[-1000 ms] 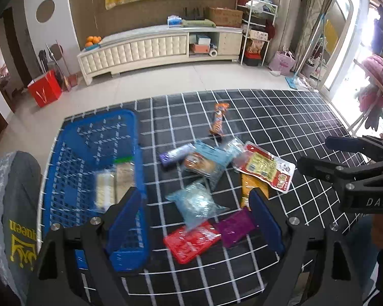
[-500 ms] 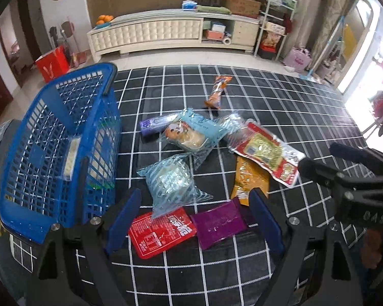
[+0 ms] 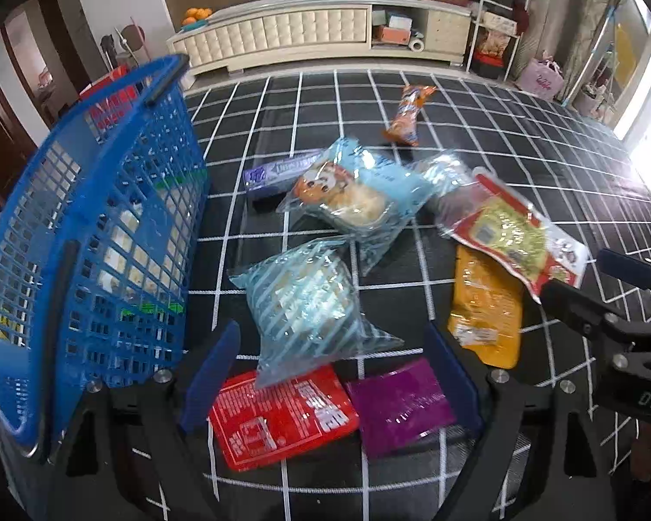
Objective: Organize snacks
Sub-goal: 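Grasp the light blue striped bag with the left gripper while the right reaches toward the blue cake pack, then carry the striped bag over the basket with the left gripper while the right grasps the blue cake pack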
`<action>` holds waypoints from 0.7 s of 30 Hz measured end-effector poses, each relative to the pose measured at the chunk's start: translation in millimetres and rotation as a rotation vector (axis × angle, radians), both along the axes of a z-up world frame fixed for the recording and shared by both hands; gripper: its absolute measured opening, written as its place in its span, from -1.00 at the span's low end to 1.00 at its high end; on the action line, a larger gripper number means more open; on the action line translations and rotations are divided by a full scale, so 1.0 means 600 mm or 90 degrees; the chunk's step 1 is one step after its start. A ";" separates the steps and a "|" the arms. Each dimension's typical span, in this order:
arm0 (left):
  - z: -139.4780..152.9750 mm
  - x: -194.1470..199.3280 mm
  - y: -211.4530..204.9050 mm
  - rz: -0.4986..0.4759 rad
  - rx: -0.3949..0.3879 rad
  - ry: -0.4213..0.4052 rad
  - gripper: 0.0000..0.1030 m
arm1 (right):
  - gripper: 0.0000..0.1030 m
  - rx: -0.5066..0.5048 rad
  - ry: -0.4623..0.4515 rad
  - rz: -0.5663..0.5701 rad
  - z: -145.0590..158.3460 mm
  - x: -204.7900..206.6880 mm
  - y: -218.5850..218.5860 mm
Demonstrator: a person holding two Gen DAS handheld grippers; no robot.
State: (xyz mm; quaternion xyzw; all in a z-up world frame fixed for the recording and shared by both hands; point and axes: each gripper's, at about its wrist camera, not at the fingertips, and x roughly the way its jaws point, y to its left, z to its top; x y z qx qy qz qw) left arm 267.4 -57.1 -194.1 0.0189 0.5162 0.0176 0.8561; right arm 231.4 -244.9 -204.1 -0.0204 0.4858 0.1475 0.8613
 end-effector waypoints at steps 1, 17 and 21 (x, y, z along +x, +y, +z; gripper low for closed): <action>-0.006 0.005 0.005 0.007 0.001 0.003 0.59 | 0.73 -0.001 0.002 0.000 -0.004 0.003 0.001; -0.048 0.047 0.033 0.037 -0.014 0.036 0.06 | 0.73 0.009 0.023 -0.006 -0.030 0.020 0.009; -0.040 0.029 0.034 0.033 -0.021 0.028 0.03 | 0.73 0.015 0.021 -0.011 -0.020 0.020 0.006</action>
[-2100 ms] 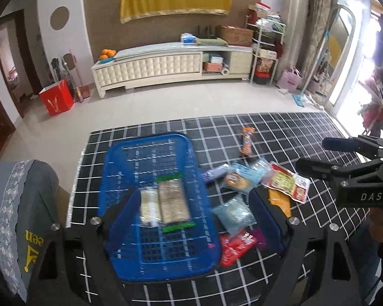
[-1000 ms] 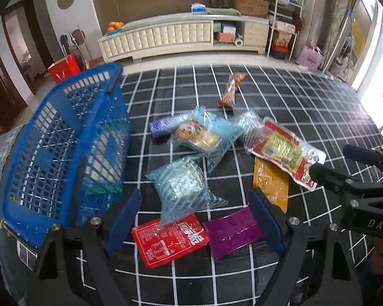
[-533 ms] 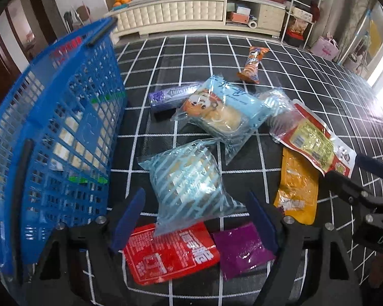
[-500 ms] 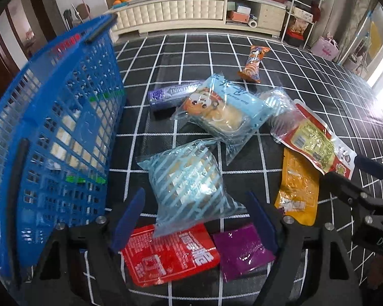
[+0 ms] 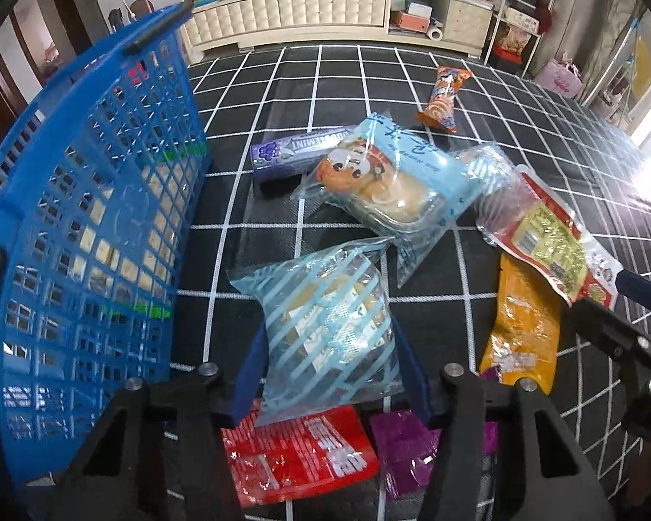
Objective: Organize snacks
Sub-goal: 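Carry the striped bag over the basket with the left gripper while the right grasps the blue cake pack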
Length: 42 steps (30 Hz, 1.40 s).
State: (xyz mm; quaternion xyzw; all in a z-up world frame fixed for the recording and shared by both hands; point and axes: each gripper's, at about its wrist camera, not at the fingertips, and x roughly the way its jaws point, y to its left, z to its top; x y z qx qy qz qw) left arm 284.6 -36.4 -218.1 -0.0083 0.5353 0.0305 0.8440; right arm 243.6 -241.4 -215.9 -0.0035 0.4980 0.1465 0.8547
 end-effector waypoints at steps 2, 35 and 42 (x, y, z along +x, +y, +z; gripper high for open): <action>0.013 -0.014 0.001 0.001 0.005 -0.013 0.02 | 0.73 -0.001 -0.009 0.001 0.009 -0.004 0.003; 0.222 -0.082 0.180 0.119 0.113 -0.253 0.02 | 0.86 -0.040 -0.086 0.160 0.088 0.057 0.178; 0.206 -0.058 0.219 0.133 0.127 -0.225 0.02 | 0.86 -0.058 -0.012 0.180 0.019 0.116 0.211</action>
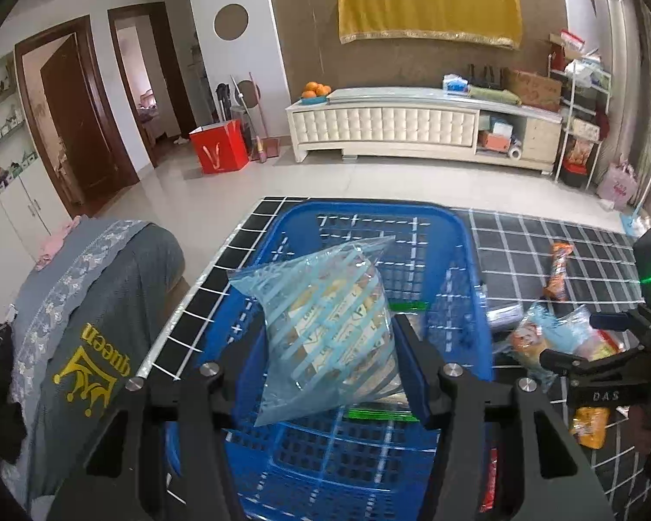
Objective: Organize snacks
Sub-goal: 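Carry the striped bag over the basket with the left gripper while the right grasps the blue cake pack, then lower the striped bag into the basket with the left gripper while the right drops the cake pack in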
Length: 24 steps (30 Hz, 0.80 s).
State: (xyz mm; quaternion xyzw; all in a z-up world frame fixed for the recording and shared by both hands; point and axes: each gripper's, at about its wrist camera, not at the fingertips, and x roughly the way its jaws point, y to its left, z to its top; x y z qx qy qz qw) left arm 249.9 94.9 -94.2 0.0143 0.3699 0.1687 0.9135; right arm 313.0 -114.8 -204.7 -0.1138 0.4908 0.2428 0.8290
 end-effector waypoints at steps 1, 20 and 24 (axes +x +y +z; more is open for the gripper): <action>-0.004 0.005 0.005 0.001 0.007 0.007 0.02 | 0.86 -0.005 0.006 0.002 -0.010 0.009 0.005; -0.016 0.009 0.017 -0.029 -0.014 0.010 0.02 | 0.42 -0.007 -0.002 0.026 -0.043 0.001 0.016; -0.003 -0.002 0.025 -0.037 -0.023 0.000 0.02 | 0.42 0.012 -0.023 0.017 0.002 -0.017 0.016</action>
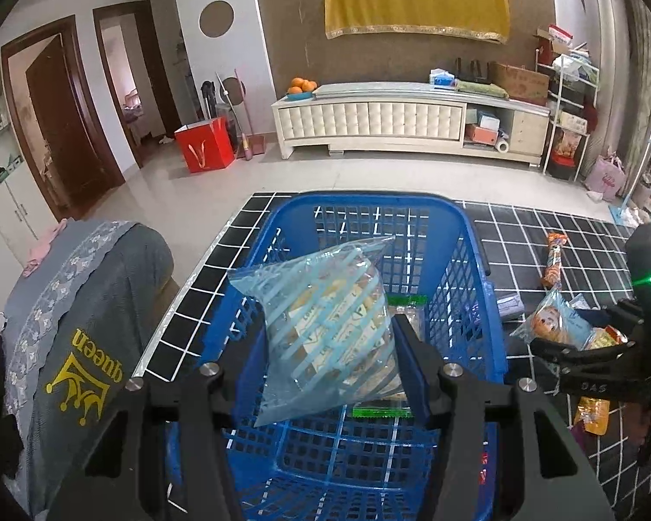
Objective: Organize snacks
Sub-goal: 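Lower the striped bag into the basket with the left gripper while the right drops the cake pack in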
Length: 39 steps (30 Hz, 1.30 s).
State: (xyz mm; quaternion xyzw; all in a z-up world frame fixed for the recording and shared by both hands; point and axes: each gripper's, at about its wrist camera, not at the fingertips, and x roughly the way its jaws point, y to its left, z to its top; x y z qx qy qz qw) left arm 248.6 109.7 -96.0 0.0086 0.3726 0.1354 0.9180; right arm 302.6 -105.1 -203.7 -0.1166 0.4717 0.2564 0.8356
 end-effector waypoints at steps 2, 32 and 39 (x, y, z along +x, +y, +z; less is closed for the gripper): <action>0.009 -0.007 0.005 -0.008 -0.005 -0.006 0.02 | 0.42 0.012 -0.012 -0.002 0.029 -0.009 0.005; 0.035 0.052 0.102 -0.159 0.015 0.047 0.03 | 0.42 0.039 -0.081 0.071 0.175 -0.044 0.210; 0.016 0.074 0.117 -0.159 -0.016 0.066 0.04 | 0.42 0.017 -0.070 0.073 0.161 -0.022 0.231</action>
